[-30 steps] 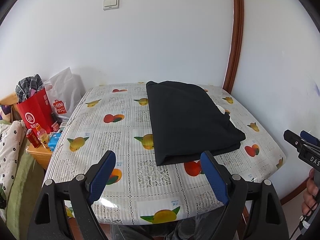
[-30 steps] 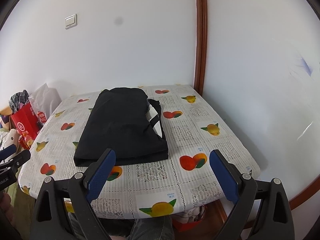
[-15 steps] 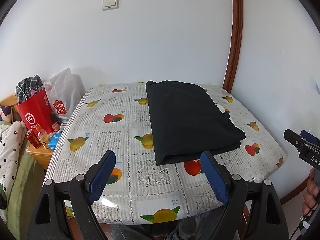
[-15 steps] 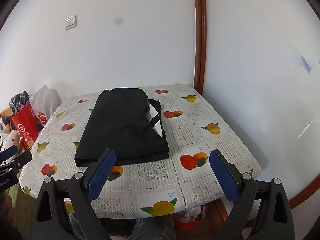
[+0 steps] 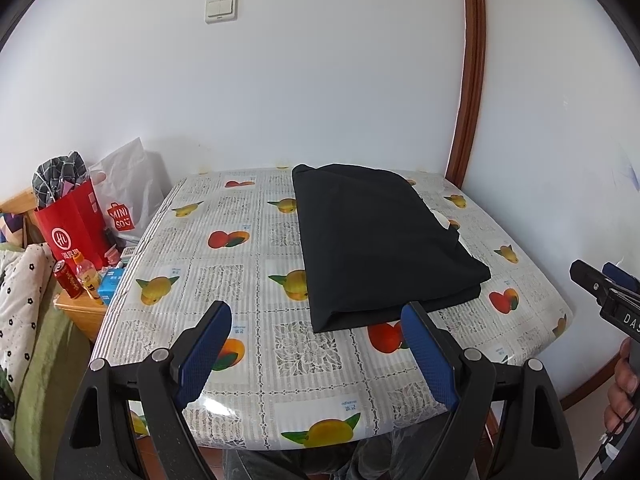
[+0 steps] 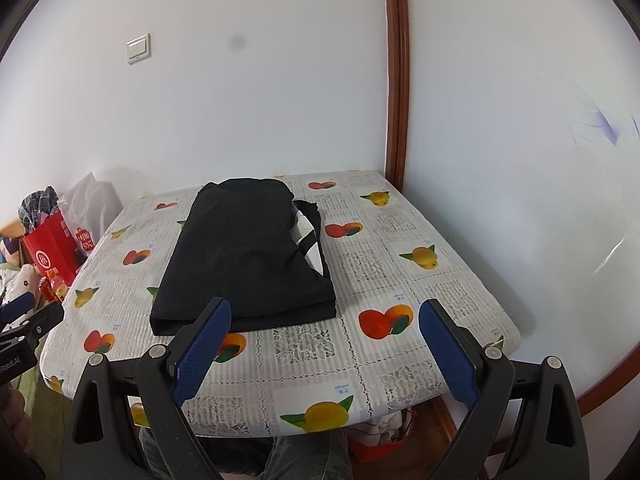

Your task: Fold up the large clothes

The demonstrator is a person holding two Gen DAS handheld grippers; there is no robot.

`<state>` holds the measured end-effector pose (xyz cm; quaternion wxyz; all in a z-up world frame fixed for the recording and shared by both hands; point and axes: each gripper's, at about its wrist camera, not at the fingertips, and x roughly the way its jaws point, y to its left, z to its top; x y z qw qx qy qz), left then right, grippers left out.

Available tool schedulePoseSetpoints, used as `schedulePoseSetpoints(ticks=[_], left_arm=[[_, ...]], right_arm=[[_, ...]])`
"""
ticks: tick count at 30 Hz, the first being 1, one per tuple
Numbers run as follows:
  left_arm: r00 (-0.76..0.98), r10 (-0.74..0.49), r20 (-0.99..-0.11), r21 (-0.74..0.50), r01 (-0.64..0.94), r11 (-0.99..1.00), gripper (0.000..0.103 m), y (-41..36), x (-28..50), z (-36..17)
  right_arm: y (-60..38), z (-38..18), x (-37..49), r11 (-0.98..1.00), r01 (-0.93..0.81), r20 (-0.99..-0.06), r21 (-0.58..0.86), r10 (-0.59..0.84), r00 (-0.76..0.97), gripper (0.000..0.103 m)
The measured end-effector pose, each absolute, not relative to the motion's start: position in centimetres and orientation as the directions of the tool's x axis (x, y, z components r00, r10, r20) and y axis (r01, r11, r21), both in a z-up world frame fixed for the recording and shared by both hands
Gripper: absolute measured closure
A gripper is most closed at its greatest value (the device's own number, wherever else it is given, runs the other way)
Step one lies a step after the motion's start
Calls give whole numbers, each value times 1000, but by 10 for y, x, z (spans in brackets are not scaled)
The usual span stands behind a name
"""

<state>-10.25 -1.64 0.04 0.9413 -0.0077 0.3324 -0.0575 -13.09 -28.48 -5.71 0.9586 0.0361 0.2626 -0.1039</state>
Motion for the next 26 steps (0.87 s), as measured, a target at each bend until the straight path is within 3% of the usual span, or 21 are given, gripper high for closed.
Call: schedulePoseSetpoints(ticks=[26], left_arm=[[771,-115,-626,-59,100,993,17,-15,-98,1]], right_arm=[[-281,-58,-130,977,212,-509,28,-169,844,9]])
